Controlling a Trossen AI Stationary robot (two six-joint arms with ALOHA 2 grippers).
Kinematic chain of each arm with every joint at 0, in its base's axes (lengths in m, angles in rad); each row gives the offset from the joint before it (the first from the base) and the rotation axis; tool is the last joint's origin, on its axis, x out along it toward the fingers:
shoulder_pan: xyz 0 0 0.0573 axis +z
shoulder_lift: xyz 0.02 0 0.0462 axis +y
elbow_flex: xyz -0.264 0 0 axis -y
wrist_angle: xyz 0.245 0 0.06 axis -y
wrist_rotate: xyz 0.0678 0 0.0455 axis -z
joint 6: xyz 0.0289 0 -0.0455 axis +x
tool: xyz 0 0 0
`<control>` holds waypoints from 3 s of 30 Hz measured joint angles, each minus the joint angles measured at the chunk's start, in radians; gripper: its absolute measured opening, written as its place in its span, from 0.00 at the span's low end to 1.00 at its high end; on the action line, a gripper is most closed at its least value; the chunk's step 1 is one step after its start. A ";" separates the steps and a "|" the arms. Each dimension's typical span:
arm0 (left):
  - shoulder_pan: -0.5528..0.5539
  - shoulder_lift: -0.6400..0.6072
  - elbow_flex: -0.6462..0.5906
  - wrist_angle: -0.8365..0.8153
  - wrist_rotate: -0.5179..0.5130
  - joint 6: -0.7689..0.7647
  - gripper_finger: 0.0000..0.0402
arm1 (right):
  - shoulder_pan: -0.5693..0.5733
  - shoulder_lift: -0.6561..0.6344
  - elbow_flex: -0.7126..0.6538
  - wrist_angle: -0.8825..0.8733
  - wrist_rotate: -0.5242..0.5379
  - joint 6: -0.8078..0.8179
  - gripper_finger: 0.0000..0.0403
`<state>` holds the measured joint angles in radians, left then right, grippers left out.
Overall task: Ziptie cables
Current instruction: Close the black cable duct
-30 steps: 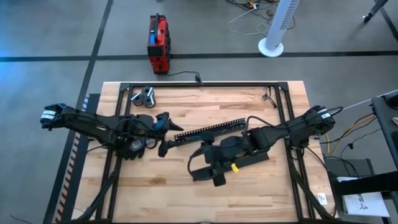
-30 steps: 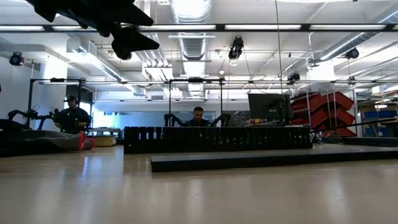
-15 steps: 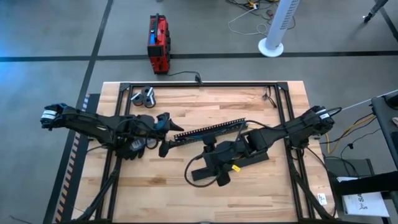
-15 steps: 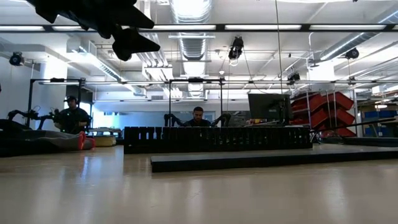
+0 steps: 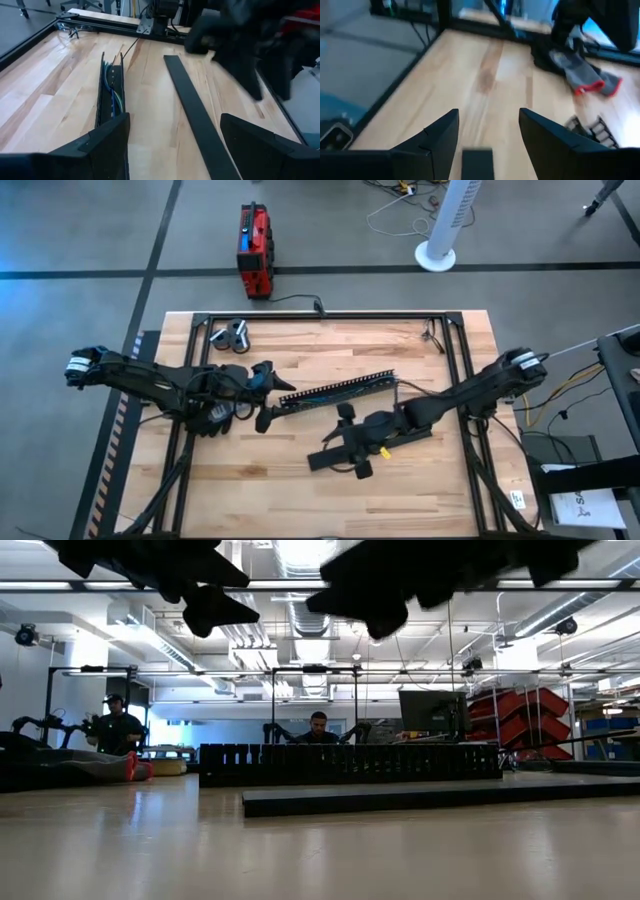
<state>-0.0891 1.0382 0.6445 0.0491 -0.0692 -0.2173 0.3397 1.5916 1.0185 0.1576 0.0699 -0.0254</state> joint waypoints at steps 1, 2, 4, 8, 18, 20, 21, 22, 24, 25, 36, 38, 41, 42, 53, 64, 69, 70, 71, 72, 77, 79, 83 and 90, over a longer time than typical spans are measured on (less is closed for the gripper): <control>0.000 0.000 0.000 -0.002 0.000 0.008 0.74 | 0.000 0.014 -0.040 0.081 0.000 0.001 0.49; 0.000 0.001 0.000 -0.004 0.000 0.017 0.74 | 0.000 0.033 -0.080 0.160 0.000 0.003 0.49; 0.000 0.006 0.000 0.000 0.000 0.024 0.74 | 0.004 0.080 -0.140 0.311 -0.001 0.026 0.49; 0.000 0.015 -0.002 0.012 0.000 0.023 0.74 | 0.011 0.163 -0.197 0.546 0.000 0.031 0.48; 0.000 0.112 -0.013 0.063 -0.018 0.018 0.74 | 0.012 0.426 -0.208 0.905 -0.102 0.109 0.54; 0.000 0.143 -0.013 0.065 -0.017 0.017 0.74 | 0.012 0.444 -0.214 0.944 -0.100 0.117 0.57; 0.000 0.163 -0.013 0.074 -0.017 0.017 0.74 | 0.008 0.445 -0.216 0.945 -0.096 0.125 0.58; 0.000 0.181 -0.013 0.076 -0.018 0.017 0.74 | 0.006 0.445 -0.215 0.948 -0.096 0.131 0.60; 0.000 0.217 -0.014 0.083 -0.018 0.018 0.74 | 0.004 0.444 -0.215 0.949 -0.094 0.135 0.64; 0.000 0.231 -0.014 0.092 -0.018 0.018 0.74 | 0.004 0.441 -0.215 0.948 -0.093 0.138 0.66; 0.000 0.285 0.002 0.150 -0.027 -0.023 0.74 | -0.007 0.448 -0.221 0.775 -0.021 0.037 0.83; -0.001 0.285 0.002 0.193 -0.027 -0.053 0.74 | -0.010 0.468 -0.225 0.794 -0.017 0.026 0.84; -0.001 0.286 0.002 0.240 -0.026 -0.102 0.74 | -0.008 0.492 -0.234 0.837 -0.019 0.001 0.84; -0.001 0.286 0.001 0.247 -0.026 -0.109 0.74 | -0.009 0.502 -0.238 0.843 -0.021 -0.008 0.84; -0.001 0.286 0.000 0.305 -0.026 -0.163 0.74 | -0.024 0.615 -0.257 0.981 -0.027 0.002 0.81; -0.001 0.286 0.031 0.318 -0.027 -0.159 0.74 | -0.044 0.545 -0.259 0.765 -0.083 0.022 0.76; -0.001 0.286 0.034 0.318 -0.038 -0.159 0.74 | -0.044 0.541 -0.259 0.747 -0.061 0.007 0.71; -0.001 0.286 0.034 0.318 -0.043 -0.159 0.74 | -0.045 0.549 -0.259 0.746 -0.061 0.007 0.70; -0.001 0.286 0.034 0.318 -0.046 -0.159 0.74 | -0.046 0.555 -0.259 0.750 -0.062 0.007 0.68; -0.001 0.286 0.034 0.318 -0.048 -0.159 0.74 | -0.046 0.560 -0.259 0.753 -0.061 0.008 0.67; -0.001 0.286 0.034 0.349 -0.056 -0.158 0.74 | -0.048 0.566 -0.258 0.758 -0.055 0.015 0.56; -0.001 0.286 0.034 0.362 -0.063 -0.158 0.74 | -0.048 0.566 -0.259 0.762 -0.052 0.015 0.55; -0.001 0.284 0.034 0.333 -0.082 -0.105 0.74 | -0.049 0.566 -0.260 0.772 -0.047 0.033 0.55; -0.001 0.283 0.034 0.245 -0.385 0.004 0.74 | -0.052 0.458 -0.268 0.683 -0.034 0.033 0.55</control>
<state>-0.0898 1.3216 0.6785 0.2943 -0.4540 -0.2128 0.2875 2.0500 0.7502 0.8406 0.0358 0.0078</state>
